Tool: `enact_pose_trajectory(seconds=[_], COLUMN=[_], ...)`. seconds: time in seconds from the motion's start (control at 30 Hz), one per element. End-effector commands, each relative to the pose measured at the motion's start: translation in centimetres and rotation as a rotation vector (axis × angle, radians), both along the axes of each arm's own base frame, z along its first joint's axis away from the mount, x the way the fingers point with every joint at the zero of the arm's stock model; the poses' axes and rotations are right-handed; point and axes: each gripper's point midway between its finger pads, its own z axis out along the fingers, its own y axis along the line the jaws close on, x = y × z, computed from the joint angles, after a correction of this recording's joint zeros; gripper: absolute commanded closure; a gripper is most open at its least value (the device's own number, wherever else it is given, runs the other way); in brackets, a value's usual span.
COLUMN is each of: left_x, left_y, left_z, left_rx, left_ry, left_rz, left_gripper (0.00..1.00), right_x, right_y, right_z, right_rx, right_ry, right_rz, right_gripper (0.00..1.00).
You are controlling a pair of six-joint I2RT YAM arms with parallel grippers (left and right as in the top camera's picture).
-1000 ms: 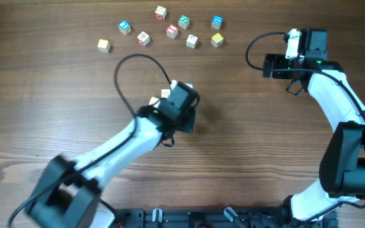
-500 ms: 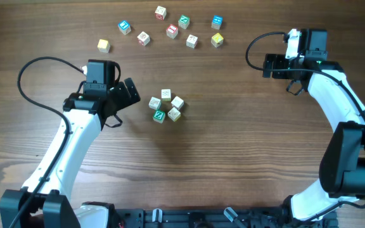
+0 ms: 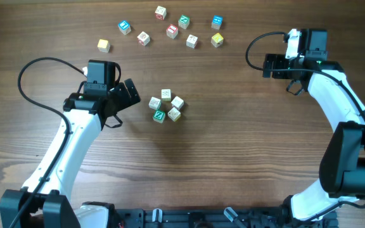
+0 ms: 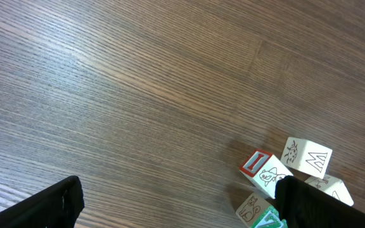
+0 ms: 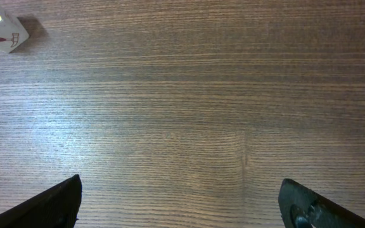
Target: Form a circle
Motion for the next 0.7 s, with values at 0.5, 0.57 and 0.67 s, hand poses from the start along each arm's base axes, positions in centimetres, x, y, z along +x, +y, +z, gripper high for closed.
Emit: enact_pose_trajectory(seconds=[0.5, 0.57, 0.67], left_x=[-4.2, -5.5, -7.8], left_y=[2.1, 2.2, 2.5], left_z=[17.3, 16.8, 15.6], left_rx=[-0.061, -0.068, -0.075], left_ry=[-1.15, -1.224, -1.325], left_rz=[0.029, 0.03, 0.036], left_gripper=[0.0, 0.0, 0.0], right_x=[0.4, 0.4, 0.4], right_y=[0.1, 0.1, 0.1], right_z=[0.2, 0.2, 0.2], right_rx=[0.005, 0.005, 0.005], right_ry=[-0.008, -0.008, -0.008], right_rz=[-0.006, -0.005, -0.006], right_gripper=[0.0, 0.0, 0.0])
